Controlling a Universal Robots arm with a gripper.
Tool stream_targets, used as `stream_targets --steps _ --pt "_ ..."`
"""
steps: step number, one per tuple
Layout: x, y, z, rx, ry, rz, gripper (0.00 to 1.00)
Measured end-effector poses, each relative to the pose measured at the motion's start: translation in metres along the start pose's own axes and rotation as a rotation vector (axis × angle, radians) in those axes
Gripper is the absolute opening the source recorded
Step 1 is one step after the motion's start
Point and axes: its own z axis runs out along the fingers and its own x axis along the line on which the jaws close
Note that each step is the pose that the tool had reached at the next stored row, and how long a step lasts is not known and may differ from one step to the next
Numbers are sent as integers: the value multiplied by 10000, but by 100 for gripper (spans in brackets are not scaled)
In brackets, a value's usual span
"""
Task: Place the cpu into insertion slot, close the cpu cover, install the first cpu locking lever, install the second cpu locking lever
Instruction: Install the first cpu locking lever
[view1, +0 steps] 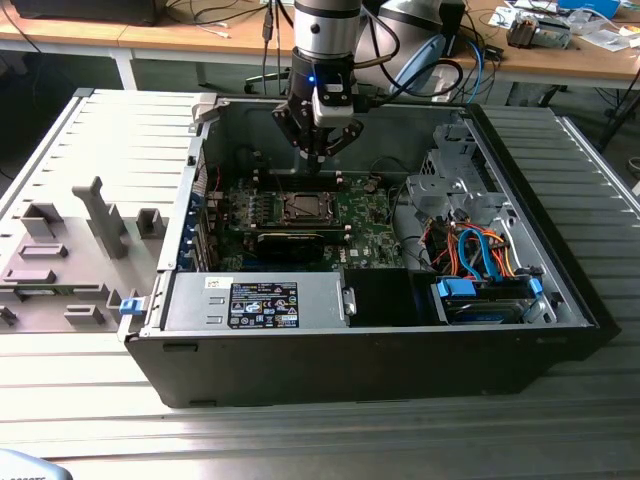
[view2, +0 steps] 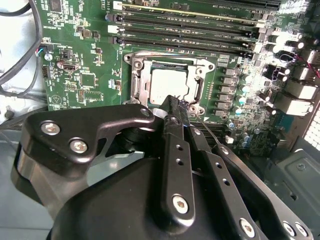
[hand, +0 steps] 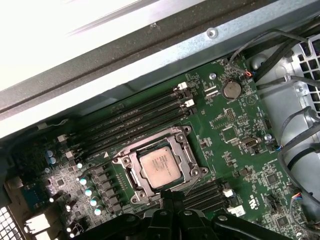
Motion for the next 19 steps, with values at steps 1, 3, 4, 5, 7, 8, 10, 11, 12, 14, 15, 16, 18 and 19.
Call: stream_targets --steps 1,3,4,5,7,8,10,11,12,14,15,16,18,19 --pt "0 0 0 0 -1 -13 11" --pt "0 0 0 -1 -3 -41 11" --pt "0 0 1 -1 -5 -51 11" --pt "0 0 0 -1 -5 -61 11" --pt "0 0 1 -2 -7 -89 11" --pt "0 0 1 -2 -8 -98 11" --pt "0 0 2 -3 -10 -131 11" --pt "0 0 2 -3 -12 -140 11" --pt "0 0 2 -2 -12 -151 11" --pt "0 0 2 -3 -14 -169 11" --pt "0 0 3 -4 -14 -178 11" --pt "0 0 3 -4 -15 -188 11" --pt "0 0 3 -4 -17 -209 11" --pt "0 0 3 -4 -18 -220 11"
